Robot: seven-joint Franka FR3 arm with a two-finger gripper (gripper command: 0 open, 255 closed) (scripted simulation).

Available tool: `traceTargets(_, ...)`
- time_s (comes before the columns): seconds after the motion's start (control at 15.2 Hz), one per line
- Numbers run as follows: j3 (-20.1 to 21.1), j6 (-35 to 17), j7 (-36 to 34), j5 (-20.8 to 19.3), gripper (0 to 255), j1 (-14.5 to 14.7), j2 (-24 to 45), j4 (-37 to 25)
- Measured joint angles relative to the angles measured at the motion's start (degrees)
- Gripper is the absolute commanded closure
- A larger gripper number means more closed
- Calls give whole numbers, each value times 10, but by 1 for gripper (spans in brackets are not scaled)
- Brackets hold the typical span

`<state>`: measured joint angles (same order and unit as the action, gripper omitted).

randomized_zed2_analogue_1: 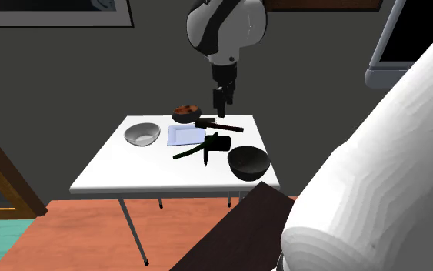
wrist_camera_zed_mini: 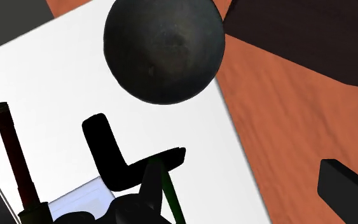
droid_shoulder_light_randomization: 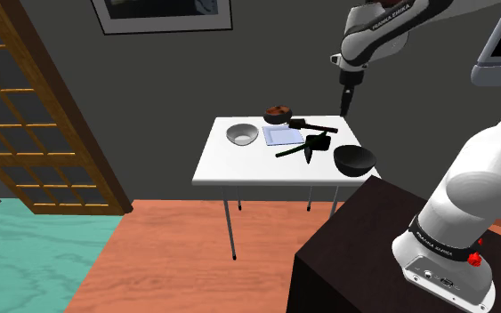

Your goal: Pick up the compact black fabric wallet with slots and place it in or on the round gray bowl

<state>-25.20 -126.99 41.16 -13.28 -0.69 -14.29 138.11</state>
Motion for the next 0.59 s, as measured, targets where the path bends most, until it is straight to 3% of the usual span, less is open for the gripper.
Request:
traceTargets(0.33, -31, -66, 92, 57, 0, 9, 119, -44)
traceTargets(0.59, -38, -100, 188, 128, 0, -6, 226, -106)
